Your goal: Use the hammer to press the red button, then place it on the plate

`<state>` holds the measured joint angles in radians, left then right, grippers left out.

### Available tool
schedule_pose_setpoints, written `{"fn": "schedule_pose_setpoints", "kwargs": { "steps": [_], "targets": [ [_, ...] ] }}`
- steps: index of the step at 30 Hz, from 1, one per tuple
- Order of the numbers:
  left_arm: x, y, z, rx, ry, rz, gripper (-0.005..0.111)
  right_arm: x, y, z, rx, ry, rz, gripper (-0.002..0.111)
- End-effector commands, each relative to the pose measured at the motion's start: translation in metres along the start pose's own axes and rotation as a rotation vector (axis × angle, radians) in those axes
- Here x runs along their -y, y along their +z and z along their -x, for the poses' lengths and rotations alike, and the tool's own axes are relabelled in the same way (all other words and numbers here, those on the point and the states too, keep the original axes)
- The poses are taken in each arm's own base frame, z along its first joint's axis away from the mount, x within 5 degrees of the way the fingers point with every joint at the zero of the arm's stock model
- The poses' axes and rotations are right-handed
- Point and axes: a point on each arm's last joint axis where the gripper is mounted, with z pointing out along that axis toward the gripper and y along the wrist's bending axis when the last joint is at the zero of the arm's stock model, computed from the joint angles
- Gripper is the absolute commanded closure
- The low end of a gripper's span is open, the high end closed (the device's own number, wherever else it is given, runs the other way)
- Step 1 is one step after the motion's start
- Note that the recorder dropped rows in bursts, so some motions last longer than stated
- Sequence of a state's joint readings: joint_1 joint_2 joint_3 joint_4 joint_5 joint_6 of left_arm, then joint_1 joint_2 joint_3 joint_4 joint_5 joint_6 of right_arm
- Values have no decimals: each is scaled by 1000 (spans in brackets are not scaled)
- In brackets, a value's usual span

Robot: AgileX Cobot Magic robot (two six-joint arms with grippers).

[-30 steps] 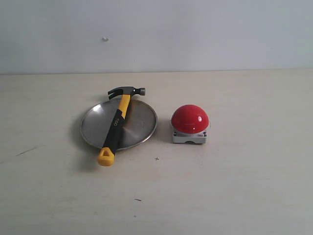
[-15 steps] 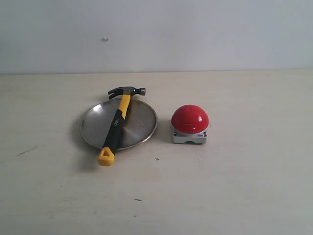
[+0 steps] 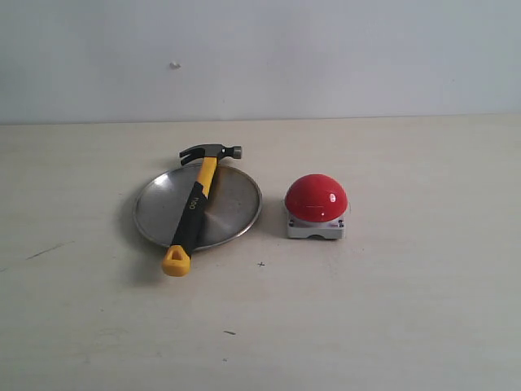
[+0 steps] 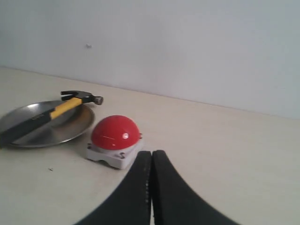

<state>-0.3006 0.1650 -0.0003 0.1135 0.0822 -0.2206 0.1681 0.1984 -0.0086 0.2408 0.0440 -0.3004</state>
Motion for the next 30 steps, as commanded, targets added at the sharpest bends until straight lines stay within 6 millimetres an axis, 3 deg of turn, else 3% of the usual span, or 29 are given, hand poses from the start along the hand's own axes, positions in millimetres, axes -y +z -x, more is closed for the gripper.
{"fn": "schedule_pose_setpoints", "kwargs": {
  "steps": [1,11,30],
  "targets": [
    [0,0,0,-3,-12,2,107,6,-10,-5,-5,-26,-106,108],
    [0,0,0,-3,-12,2,107,7,-16,-7,14,163,-162,108],
    [0,0,0,-3,-8,2,107,7,-15,-8,10,168,-161,108]
  ]
}}
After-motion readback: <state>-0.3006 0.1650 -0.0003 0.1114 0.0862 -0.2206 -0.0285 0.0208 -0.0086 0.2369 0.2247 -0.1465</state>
